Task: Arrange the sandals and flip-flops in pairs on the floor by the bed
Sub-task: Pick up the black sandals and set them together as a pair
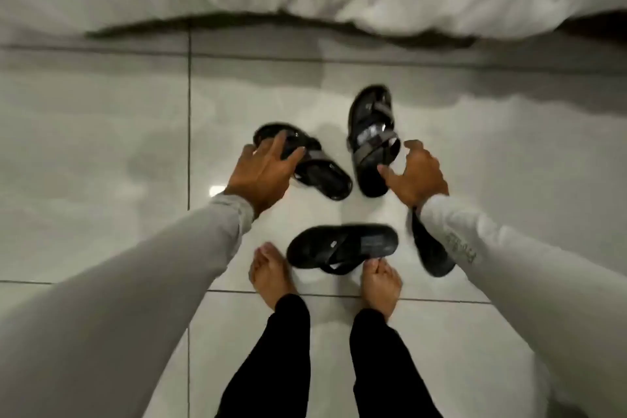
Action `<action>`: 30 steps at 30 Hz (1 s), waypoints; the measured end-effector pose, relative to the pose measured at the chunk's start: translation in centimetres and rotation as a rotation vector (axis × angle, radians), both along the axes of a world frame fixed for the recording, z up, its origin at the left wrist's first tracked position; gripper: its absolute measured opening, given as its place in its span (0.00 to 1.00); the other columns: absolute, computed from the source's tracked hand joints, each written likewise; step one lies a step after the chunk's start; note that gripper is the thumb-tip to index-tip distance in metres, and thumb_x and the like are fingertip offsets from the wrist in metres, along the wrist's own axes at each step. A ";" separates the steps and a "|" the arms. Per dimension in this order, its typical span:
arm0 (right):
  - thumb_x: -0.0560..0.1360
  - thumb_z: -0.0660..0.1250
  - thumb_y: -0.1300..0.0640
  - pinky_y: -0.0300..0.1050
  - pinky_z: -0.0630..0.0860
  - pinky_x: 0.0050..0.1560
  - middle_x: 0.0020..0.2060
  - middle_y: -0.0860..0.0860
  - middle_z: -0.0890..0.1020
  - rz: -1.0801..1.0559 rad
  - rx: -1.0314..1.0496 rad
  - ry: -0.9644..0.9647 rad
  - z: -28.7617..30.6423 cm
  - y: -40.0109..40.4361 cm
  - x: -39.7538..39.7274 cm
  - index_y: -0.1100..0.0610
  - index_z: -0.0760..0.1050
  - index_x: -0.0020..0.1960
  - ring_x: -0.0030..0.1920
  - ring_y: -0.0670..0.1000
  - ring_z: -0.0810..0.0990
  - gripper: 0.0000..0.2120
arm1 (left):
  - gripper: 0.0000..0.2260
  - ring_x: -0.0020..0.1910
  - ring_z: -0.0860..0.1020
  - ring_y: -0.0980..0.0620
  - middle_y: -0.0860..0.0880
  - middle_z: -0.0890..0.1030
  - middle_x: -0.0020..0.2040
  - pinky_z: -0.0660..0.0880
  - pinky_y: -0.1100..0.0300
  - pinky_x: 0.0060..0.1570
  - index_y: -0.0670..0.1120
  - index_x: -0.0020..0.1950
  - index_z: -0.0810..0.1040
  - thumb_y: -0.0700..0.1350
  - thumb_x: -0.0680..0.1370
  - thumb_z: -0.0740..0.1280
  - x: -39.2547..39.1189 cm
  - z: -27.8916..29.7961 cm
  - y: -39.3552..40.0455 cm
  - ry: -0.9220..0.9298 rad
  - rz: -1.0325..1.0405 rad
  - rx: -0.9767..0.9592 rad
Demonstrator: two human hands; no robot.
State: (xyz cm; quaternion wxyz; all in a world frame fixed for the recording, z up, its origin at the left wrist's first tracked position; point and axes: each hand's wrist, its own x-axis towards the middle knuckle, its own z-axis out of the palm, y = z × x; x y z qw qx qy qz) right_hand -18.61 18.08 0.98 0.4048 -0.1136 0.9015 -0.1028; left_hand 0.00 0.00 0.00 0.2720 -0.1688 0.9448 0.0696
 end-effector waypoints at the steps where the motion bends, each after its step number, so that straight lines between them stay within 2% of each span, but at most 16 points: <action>1: 0.75 0.72 0.47 0.56 0.73 0.68 0.66 0.61 0.79 -0.137 -0.036 -0.038 -2.6 -0.6 0.3 0.59 0.69 0.71 0.66 0.62 0.78 0.30 | 0.28 0.74 0.65 0.36 0.36 0.54 0.80 0.66 0.41 0.68 0.53 0.80 0.58 0.43 0.80 0.61 -0.7 -2.3 0.0 -0.063 -0.056 0.018; 3: 0.74 0.73 0.50 0.55 0.78 0.60 0.60 0.61 0.83 -0.399 -0.096 -0.139 -7.9 -1.9 0.8 0.58 0.77 0.62 0.58 0.59 0.83 0.20 | 0.28 0.75 0.64 0.36 0.37 0.53 0.81 0.66 0.38 0.68 0.56 0.78 0.61 0.43 0.80 0.62 -1.9 -7.6 0.1 -0.122 -0.171 0.029; 4: 0.73 0.73 0.52 0.53 0.82 0.50 0.56 0.59 0.85 -0.517 -0.123 -0.203 -9.9 -2.6 1.1 0.57 0.79 0.57 0.54 0.59 0.85 0.15 | 0.26 0.74 0.65 0.36 0.37 0.55 0.80 0.67 0.37 0.67 0.56 0.77 0.64 0.43 0.79 0.63 -2.3 -9.6 0.1 -0.145 -0.228 0.040; 6: 0.74 0.73 0.56 0.40 0.74 0.28 0.46 0.55 0.86 -0.694 -0.224 -0.283 -12.9 -4.0 1.4 0.56 0.80 0.52 0.42 0.56 0.87 0.08 | 0.23 0.68 0.72 0.37 0.39 0.68 0.74 0.69 0.38 0.65 0.54 0.74 0.70 0.42 0.79 0.62 -2.2 -12.1 -0.3 -0.173 -0.266 0.031; 8: 0.75 0.72 0.58 0.38 0.65 0.24 0.38 0.52 0.83 -0.809 -0.299 -0.315 -14.1 -5.5 1.3 0.55 0.77 0.48 0.29 0.48 0.82 0.05 | 0.21 0.62 0.77 0.37 0.40 0.78 0.64 0.72 0.42 0.61 0.49 0.72 0.72 0.40 0.79 0.61 -0.9 -13.2 -1.9 -0.162 -0.250 0.030; 10: 0.76 0.72 0.57 0.38 0.65 0.24 0.38 0.52 0.82 -0.829 -0.303 -0.281 -14.3 -6.2 1.0 0.55 0.75 0.48 0.26 0.46 0.78 0.05 | 0.18 0.60 0.78 0.35 0.39 0.80 0.61 0.76 0.44 0.56 0.45 0.71 0.72 0.40 0.81 0.59 0.8 -13.8 -3.3 -0.118 -0.116 0.035; 12: 0.77 0.71 0.55 0.40 0.73 0.28 0.43 0.52 0.83 -0.691 -0.262 -0.198 -14.0 -6.1 0.8 0.55 0.77 0.52 0.30 0.46 0.81 0.06 | 0.16 0.59 0.78 0.34 0.36 0.79 0.60 0.76 0.43 0.54 0.42 0.68 0.73 0.42 0.82 0.58 2.7 -14.0 -4.4 -0.104 0.114 0.079; 14: 0.78 0.70 0.53 0.46 0.81 0.43 0.48 0.54 0.85 -0.399 -0.210 -0.103 -13.8 -5.9 0.9 0.59 0.78 0.54 0.39 0.52 0.85 0.10 | 0.16 0.58 0.77 0.32 0.34 0.77 0.61 0.75 0.42 0.55 0.40 0.66 0.74 0.46 0.82 0.60 4.6 -13.7 -5.6 -0.128 0.368 0.132; 15: 0.78 0.69 0.53 0.47 0.81 0.51 0.51 0.56 0.85 -0.218 -0.162 -0.056 -13.8 -5.9 0.9 0.62 0.78 0.56 0.44 0.56 0.86 0.13 | 0.17 0.59 0.77 0.31 0.33 0.77 0.61 0.74 0.43 0.56 0.40 0.65 0.74 0.48 0.81 0.62 5.4 -13.5 -6.2 -0.146 0.484 0.158; 16: 0.78 0.69 0.54 0.46 0.79 0.54 0.51 0.58 0.85 -0.065 -0.118 -0.041 -13.6 -6.0 0.8 0.64 0.77 0.59 0.45 0.57 0.85 0.15 | 0.18 0.59 0.76 0.31 0.33 0.76 0.62 0.74 0.43 0.57 0.39 0.64 0.74 0.50 0.81 0.63 6.0 -13.2 -6.8 -0.156 0.576 0.175; 17: 0.78 0.69 0.56 0.46 0.80 0.53 0.51 0.58 0.85 0.034 -0.087 -0.060 -13.4 -6.2 0.7 0.66 0.75 0.60 0.44 0.57 0.85 0.15 | 0.18 0.59 0.77 0.32 0.33 0.77 0.61 0.74 0.43 0.57 0.39 0.63 0.74 0.50 0.81 0.63 6.5 -13.0 -7.2 -0.150 0.634 0.179; 19: 0.78 0.68 0.61 0.55 0.83 0.51 0.52 0.62 0.84 0.241 -0.041 -0.115 -13.0 -6.7 0.4 0.66 0.74 0.60 0.44 0.63 0.86 0.13 | 0.18 0.58 0.77 0.33 0.34 0.77 0.60 0.74 0.43 0.57 0.38 0.62 0.74 0.51 0.81 0.62 7.1 -12.8 -7.7 -0.141 0.721 0.184; 22: 0.76 0.69 0.63 0.57 0.79 0.59 0.56 0.66 0.82 0.606 0.013 -0.076 -12.4 -8.4 0.4 0.63 0.77 0.61 0.56 0.67 0.82 0.14 | 0.18 0.57 0.79 0.35 0.37 0.79 0.59 0.75 0.44 0.55 0.39 0.61 0.74 0.53 0.82 0.59 7.1 -12.7 -8.4 -0.142 0.813 0.221; 24: 0.76 0.68 0.62 0.57 0.76 0.62 0.59 0.65 0.80 0.706 0.026 -0.069 -11.9 -9.8 1.3 0.57 0.77 0.63 0.59 0.68 0.79 0.15 | 0.18 0.56 0.79 0.36 0.39 0.81 0.58 0.74 0.46 0.53 0.41 0.60 0.75 0.54 0.82 0.58 7.3 -12.6 -8.9 -0.133 0.817 0.237; 26: 0.76 0.66 0.64 0.56 0.78 0.59 0.57 0.63 0.80 0.736 0.017 -0.071 -11.5 -11.1 2.7 0.53 0.77 0.61 0.55 0.67 0.81 0.15 | 0.17 0.55 0.80 0.36 0.39 0.81 0.57 0.74 0.46 0.52 0.42 0.60 0.75 0.54 0.82 0.58 7.7 -12.4 -9.2 -0.138 0.820 0.252; 30: 0.75 0.63 0.66 0.56 0.79 0.57 0.58 0.60 0.81 0.771 -0.049 -0.048 -11.4 -13.8 5.8 0.54 0.76 0.59 0.55 0.65 0.81 0.15 | 0.15 0.55 0.79 0.35 0.40 0.80 0.56 0.73 0.48 0.51 0.44 0.58 0.75 0.54 0.82 0.59 8.8 -12.3 -9.2 -0.108 0.822 0.288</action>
